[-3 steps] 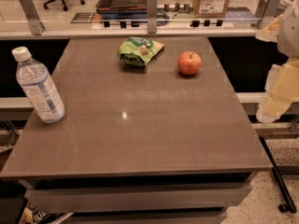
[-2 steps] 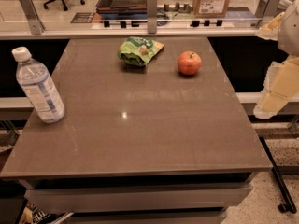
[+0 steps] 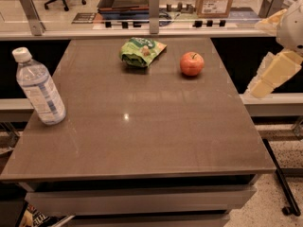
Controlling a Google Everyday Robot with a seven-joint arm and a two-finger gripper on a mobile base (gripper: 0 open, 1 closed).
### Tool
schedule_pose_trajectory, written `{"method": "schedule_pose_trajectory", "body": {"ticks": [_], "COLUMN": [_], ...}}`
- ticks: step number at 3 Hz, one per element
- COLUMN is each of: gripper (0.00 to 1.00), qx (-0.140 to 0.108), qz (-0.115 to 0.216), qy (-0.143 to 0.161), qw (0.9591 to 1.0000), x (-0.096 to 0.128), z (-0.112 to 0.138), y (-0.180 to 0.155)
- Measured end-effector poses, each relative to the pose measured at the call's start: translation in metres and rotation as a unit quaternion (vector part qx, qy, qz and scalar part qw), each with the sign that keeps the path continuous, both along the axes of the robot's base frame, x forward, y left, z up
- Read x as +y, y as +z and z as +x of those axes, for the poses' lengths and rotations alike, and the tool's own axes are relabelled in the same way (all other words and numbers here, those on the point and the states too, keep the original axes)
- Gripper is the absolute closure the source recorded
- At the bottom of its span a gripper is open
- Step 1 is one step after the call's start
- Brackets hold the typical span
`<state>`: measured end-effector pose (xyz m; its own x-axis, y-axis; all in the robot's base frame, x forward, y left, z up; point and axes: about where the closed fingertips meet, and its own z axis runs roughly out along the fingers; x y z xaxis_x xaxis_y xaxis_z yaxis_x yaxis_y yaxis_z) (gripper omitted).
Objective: Move apple near blue plastic bottle
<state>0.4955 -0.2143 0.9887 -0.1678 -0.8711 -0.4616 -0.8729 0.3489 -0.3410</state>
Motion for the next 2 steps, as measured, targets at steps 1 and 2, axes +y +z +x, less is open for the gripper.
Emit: {"method": "schedule_pose_trajectory", "body": {"ticks": [1,2], "gripper": [0.0,0.0], "qx": [-0.022,-0.04], "qz": [0.049,0.073], "qy": [-0.024,-0.063], "qw": [0.9982,0.9945], "x": [0.005,0.015], "z": [0.04,0.072], "y": [-0.014,-0.026]}}
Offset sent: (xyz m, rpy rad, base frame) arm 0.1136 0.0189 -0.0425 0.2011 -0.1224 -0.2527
